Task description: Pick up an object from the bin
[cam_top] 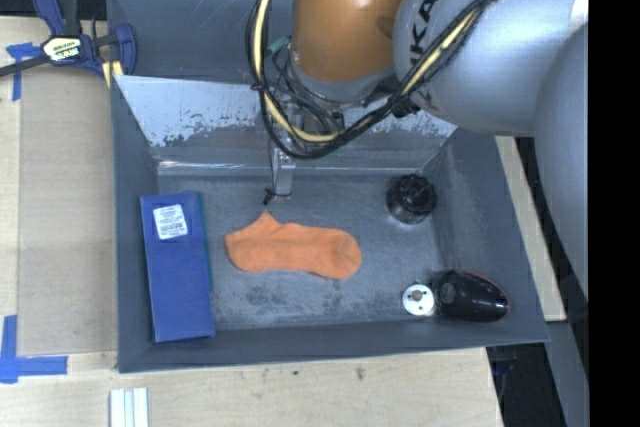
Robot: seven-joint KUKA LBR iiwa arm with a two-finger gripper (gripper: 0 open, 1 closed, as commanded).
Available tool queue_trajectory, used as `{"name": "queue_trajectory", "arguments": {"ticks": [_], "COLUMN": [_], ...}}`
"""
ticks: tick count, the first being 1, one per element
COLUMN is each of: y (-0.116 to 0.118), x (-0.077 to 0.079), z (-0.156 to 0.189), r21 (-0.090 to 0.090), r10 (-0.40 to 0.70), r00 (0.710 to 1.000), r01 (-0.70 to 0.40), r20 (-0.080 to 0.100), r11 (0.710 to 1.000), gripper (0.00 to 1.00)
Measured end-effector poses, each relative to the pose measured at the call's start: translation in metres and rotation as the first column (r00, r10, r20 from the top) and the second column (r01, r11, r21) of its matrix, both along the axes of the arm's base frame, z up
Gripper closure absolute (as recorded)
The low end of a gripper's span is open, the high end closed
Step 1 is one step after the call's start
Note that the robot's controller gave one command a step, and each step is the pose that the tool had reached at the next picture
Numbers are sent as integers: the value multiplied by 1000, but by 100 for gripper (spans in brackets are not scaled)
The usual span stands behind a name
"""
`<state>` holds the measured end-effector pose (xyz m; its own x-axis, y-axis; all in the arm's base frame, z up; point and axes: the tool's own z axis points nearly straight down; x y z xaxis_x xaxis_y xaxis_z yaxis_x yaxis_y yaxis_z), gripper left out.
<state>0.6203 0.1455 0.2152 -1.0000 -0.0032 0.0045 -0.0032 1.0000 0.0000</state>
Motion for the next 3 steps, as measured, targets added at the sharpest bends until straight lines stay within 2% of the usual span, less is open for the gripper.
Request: {"name": "queue_trajectory", "arguments": {"ticks": [1, 2, 3], "y": [-1, -10, -18], "x": [1, -29, -73], "z": [5, -41, -82], "r21": [1, 3, 0], "r10": [-3, -46, 7], "r00": [1000, 999, 1000], "r01": [3, 46, -7], "r20": [8, 13, 5], "r11": [1000, 999, 1000], "gripper": [0, 0, 0]}}
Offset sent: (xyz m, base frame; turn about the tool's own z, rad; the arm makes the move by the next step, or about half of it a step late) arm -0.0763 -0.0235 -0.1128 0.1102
